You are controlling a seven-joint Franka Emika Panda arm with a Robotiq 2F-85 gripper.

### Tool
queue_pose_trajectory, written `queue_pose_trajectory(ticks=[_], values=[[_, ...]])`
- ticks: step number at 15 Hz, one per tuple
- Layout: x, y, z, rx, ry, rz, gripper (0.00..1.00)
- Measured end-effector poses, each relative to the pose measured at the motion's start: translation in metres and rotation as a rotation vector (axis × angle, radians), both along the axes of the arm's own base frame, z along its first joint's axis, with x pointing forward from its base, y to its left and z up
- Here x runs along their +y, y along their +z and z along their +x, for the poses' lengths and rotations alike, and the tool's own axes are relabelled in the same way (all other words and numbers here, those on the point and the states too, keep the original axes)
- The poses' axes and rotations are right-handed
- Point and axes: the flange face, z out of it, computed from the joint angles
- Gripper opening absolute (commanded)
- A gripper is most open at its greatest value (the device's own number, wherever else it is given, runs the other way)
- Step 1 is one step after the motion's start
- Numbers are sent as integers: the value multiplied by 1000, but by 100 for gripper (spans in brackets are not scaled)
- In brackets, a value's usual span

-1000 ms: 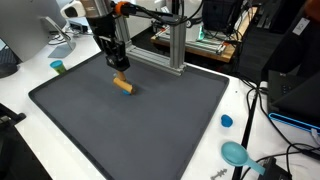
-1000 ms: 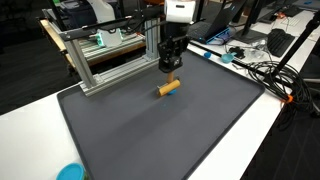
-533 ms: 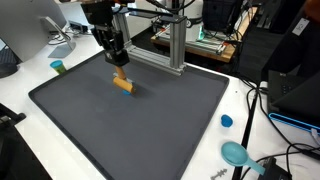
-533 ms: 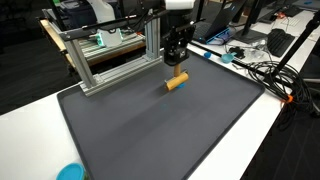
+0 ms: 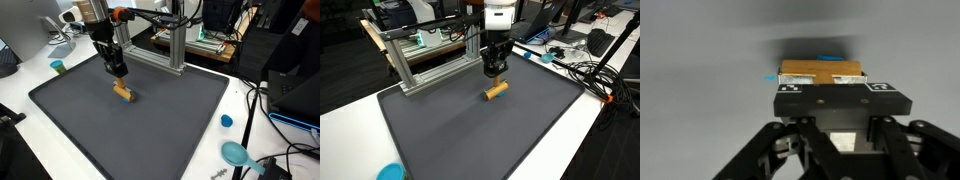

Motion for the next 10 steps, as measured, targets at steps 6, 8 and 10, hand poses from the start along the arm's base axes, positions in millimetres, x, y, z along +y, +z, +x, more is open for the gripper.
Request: queue_pose_trajectory(ticks=[6, 8, 10], values=[[-9, 2, 4, 3, -58, -130, 22], [-8, 4, 1, 37, -19, -129, 22], [-5, 3, -5, 85, 45, -126, 22]])
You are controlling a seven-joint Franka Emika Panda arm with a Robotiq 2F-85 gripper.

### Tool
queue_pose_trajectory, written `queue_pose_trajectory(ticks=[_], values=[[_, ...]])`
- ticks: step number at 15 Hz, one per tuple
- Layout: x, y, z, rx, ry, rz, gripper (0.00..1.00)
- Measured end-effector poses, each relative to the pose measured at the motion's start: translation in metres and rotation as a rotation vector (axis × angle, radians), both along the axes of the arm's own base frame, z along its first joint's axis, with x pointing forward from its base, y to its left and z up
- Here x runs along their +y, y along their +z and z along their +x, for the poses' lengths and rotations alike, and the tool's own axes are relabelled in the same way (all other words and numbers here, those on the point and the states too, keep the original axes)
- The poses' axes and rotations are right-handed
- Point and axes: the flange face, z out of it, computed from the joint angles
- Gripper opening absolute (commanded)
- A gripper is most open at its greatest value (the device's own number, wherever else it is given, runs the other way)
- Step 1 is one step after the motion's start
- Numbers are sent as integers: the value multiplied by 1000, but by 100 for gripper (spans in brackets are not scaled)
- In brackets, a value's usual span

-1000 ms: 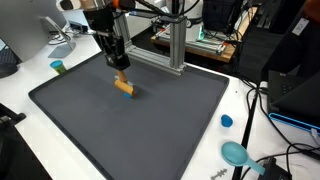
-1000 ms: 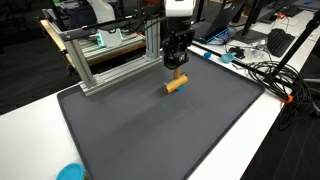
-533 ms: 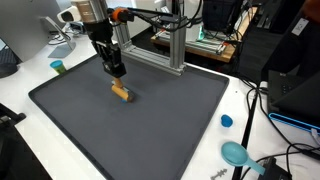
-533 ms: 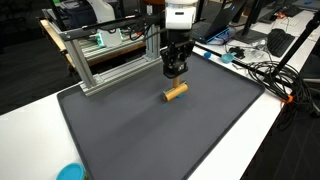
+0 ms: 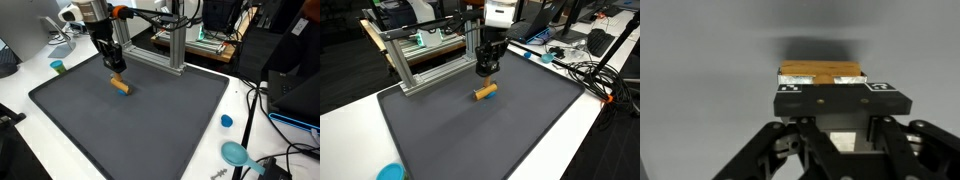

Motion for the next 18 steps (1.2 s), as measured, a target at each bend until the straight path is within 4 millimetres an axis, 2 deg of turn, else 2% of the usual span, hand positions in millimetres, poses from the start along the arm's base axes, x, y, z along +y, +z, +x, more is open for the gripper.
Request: queue_pose_trajectory(ticks=[3, 11, 13, 18], values=[[3, 2, -3, 14, 66, 8, 22], [0, 38, -4, -111, 101, -18, 22], [-1, 35, -4, -107, 87, -39, 22], [2, 12, -4, -76, 71, -35, 22]])
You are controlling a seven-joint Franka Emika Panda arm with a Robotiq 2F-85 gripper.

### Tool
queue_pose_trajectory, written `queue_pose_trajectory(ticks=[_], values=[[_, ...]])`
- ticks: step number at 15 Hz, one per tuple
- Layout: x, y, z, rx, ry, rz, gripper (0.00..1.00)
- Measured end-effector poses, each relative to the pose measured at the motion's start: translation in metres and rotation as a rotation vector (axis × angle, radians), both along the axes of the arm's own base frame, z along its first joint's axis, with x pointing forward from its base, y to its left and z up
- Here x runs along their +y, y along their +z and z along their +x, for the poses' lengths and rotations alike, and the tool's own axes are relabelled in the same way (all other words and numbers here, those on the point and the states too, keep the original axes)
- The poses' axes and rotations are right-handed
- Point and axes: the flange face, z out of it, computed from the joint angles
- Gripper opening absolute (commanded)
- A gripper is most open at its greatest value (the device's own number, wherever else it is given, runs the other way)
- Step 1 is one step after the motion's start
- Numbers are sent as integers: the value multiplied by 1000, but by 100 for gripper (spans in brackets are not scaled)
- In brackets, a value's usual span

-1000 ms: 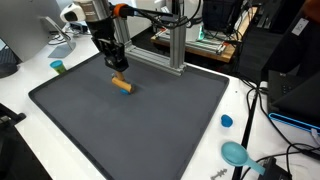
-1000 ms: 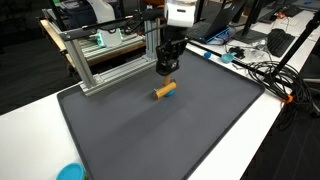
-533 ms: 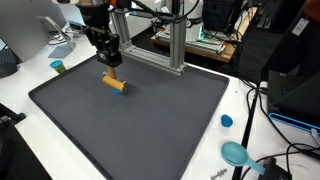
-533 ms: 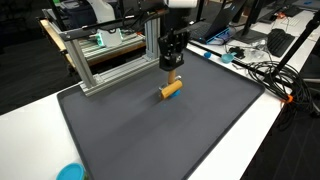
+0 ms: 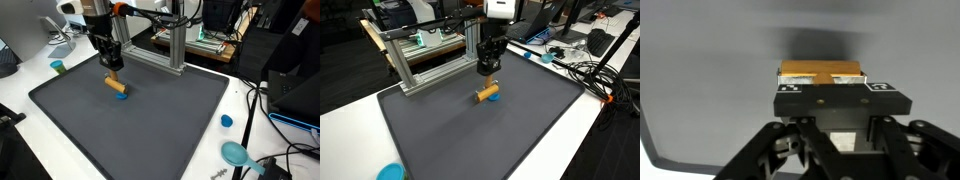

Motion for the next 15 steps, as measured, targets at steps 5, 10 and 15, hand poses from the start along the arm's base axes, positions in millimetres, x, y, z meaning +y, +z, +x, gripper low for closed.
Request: queue_pose_trajectory(ticks=[5, 10, 15], values=[[1, 5, 0, -13, 2, 2, 22], [8, 22, -5, -41, -28, 37, 22], [27, 21, -3, -69, -69, 79, 22]])
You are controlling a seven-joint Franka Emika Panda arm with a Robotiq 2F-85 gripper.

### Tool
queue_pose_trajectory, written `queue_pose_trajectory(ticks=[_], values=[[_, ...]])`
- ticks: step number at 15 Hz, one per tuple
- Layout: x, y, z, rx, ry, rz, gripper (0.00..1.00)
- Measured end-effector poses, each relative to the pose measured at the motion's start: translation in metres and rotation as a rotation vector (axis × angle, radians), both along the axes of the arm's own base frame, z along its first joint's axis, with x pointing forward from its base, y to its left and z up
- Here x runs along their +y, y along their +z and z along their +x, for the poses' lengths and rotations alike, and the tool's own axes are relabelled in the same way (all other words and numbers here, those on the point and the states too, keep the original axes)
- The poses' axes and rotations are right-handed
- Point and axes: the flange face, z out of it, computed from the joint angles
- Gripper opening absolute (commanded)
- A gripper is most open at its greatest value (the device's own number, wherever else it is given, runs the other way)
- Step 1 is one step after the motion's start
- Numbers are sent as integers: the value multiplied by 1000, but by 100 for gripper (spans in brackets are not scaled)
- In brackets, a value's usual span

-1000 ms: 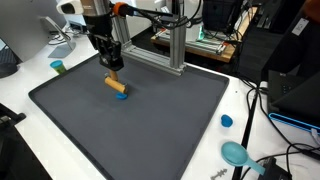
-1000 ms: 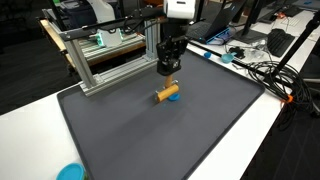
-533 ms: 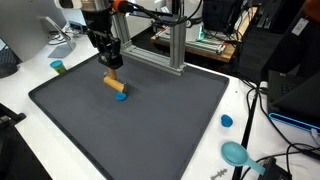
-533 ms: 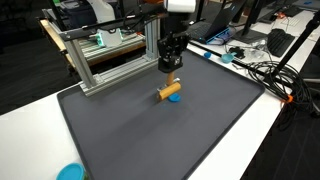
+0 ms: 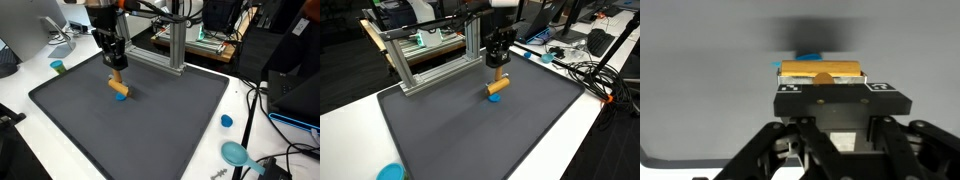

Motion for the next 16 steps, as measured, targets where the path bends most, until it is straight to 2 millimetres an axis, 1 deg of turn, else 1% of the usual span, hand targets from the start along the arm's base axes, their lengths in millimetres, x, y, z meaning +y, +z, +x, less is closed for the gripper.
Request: queue_pose_trajectory(ticks=[2, 5, 9, 12, 16], values=[[2, -4, 1, -6, -50, 7, 22], [-2, -6, 2, -11, -182, 22, 22], [-13, 9, 1, -49, -363, 39, 22], [-17, 19, -1, -73, -485, 4, 22], [-14, 13, -8, -29, -588, -70, 22]])
